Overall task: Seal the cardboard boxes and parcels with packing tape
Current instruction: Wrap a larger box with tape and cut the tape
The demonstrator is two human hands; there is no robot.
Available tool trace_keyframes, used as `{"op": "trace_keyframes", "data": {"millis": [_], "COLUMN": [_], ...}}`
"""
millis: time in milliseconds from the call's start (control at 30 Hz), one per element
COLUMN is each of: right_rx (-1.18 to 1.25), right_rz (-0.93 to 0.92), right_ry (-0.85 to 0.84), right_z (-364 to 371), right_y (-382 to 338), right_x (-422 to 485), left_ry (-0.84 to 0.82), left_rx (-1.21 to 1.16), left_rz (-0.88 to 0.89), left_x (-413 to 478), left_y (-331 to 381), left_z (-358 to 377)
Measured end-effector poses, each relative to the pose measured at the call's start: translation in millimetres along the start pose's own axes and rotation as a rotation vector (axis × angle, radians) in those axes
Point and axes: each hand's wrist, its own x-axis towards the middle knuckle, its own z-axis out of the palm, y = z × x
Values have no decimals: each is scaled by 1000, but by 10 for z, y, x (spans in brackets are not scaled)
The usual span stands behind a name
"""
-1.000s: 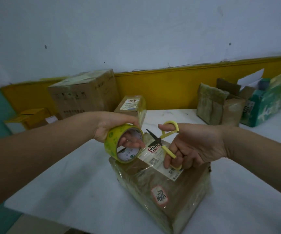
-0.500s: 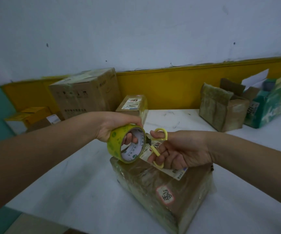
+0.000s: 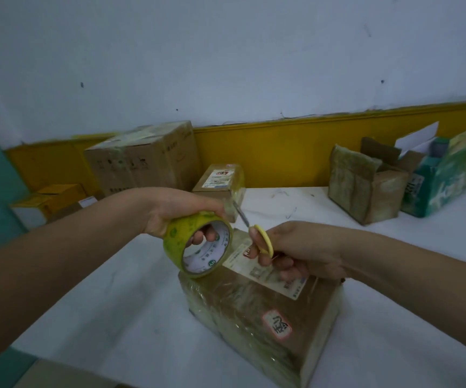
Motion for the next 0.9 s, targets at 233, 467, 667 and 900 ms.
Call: {"op": "trace_keyframes", "data": {"millis": [233,467,667,900], "right_rx": [-1042,-1504,-728,-434], "right_rz": [11,253,-436,-384], "right_ry": [557,572,711,576], "right_z": [-894,-940,-529,-5], "right_y": [128,774,-359,-816], "right_x": [-14,270,137,457], "left_ry": [144,284,296,316], "left_rx": [-390,-476,-406,-48], "left_rz": [337,554,630,662], "left_x": [141,392,322,98], "left_y": [-73,-75,-30,-25], "left_z": [-78,52,59,-91]}}
